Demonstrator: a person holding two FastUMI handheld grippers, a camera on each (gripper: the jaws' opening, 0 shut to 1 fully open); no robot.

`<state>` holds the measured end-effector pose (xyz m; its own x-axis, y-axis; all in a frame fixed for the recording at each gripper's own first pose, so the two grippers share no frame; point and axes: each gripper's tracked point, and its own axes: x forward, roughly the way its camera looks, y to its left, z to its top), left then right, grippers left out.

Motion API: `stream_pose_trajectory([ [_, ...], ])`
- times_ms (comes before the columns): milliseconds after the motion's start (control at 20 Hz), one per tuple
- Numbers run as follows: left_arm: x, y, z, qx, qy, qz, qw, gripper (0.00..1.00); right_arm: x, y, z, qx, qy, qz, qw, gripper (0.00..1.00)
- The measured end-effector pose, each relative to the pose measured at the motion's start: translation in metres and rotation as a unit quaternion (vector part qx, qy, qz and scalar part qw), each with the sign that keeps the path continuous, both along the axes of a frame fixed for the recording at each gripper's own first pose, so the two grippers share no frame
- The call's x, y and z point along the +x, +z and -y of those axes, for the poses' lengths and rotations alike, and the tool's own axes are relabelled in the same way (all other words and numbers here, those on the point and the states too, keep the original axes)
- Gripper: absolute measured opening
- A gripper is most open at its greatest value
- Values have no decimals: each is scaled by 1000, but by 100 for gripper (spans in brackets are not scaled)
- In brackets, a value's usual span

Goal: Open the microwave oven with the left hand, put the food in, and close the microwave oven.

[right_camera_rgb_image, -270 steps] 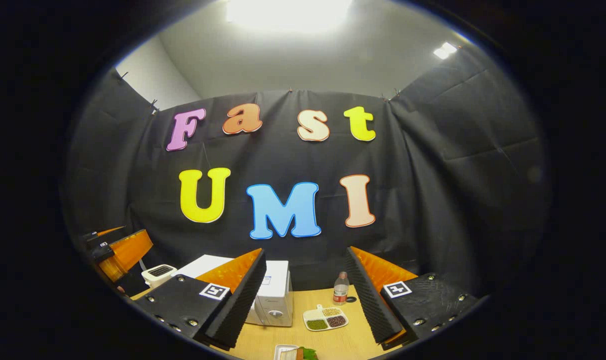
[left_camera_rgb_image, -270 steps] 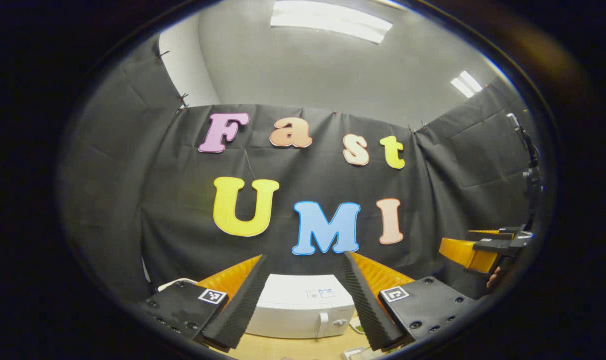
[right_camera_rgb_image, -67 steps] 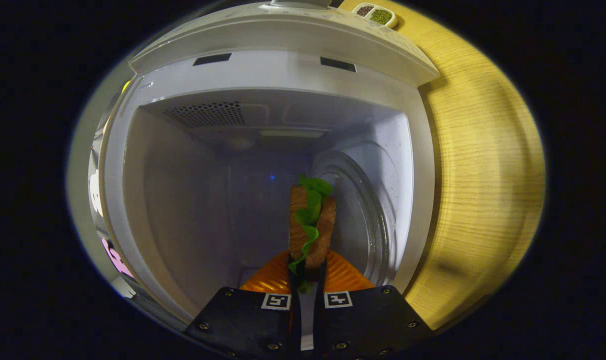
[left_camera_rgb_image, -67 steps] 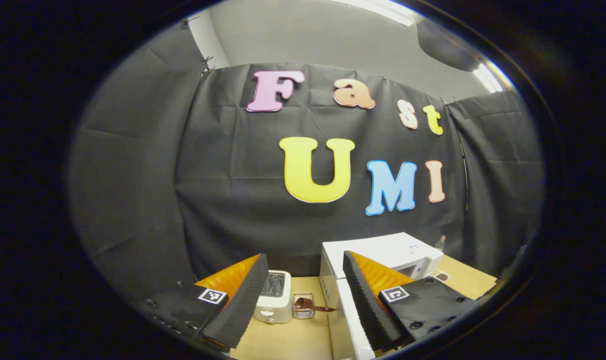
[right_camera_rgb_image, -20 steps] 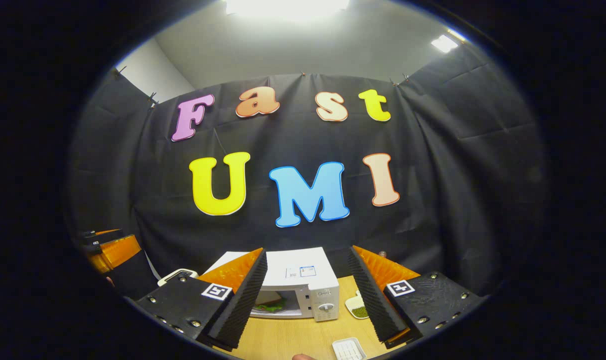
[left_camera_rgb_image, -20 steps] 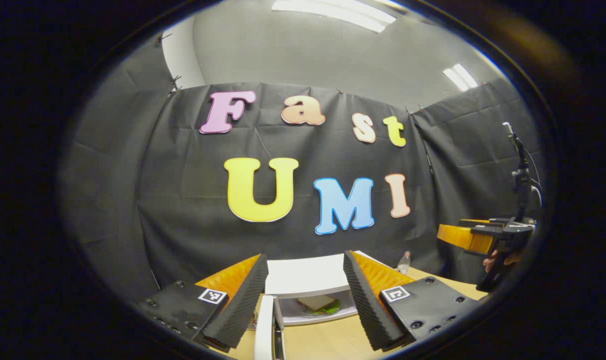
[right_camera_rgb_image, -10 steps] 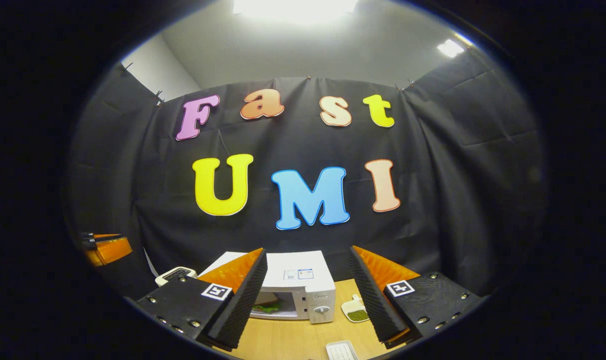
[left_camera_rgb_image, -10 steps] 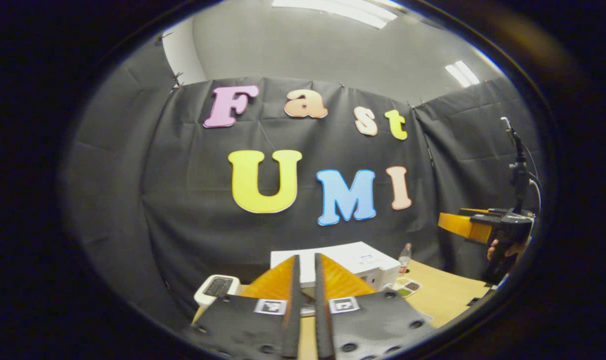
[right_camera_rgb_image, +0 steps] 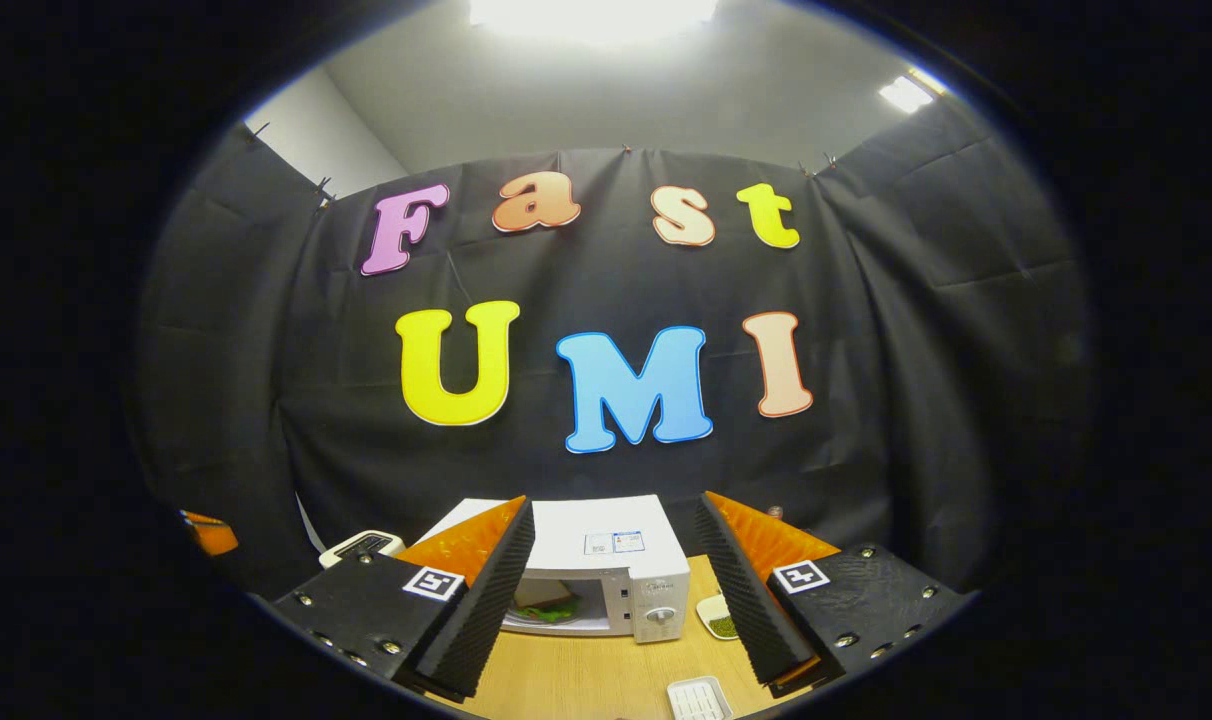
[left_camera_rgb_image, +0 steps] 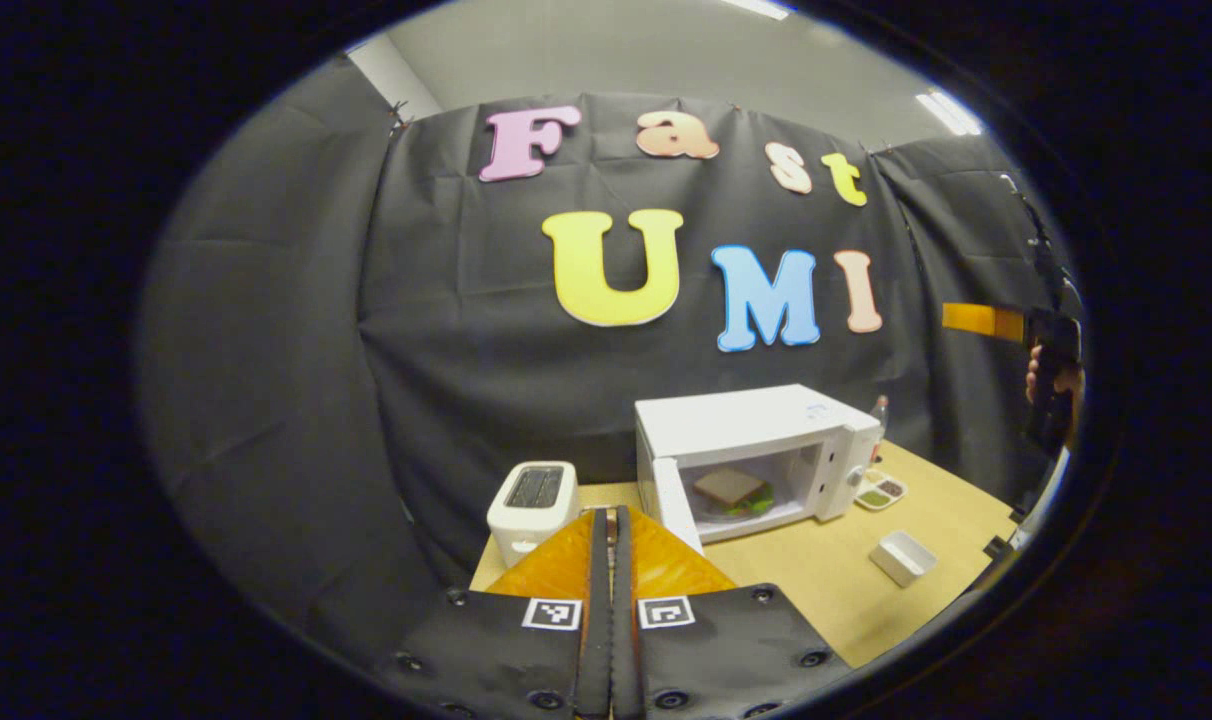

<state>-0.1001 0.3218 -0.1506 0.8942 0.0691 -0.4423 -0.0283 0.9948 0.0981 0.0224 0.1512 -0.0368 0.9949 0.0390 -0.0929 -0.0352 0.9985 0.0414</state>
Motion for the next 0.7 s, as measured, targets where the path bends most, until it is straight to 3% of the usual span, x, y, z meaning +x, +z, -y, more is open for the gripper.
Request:
stream_pose_trajectory([
  [250,-36,-55,-15,-29,0,-56,998,7,-7,8,-11,2,-1,15,1000,96],
  [700,-66,-105,20,-107,-59,-110,986,7,-16,16,-9,-17,-14,29,999,96],
])
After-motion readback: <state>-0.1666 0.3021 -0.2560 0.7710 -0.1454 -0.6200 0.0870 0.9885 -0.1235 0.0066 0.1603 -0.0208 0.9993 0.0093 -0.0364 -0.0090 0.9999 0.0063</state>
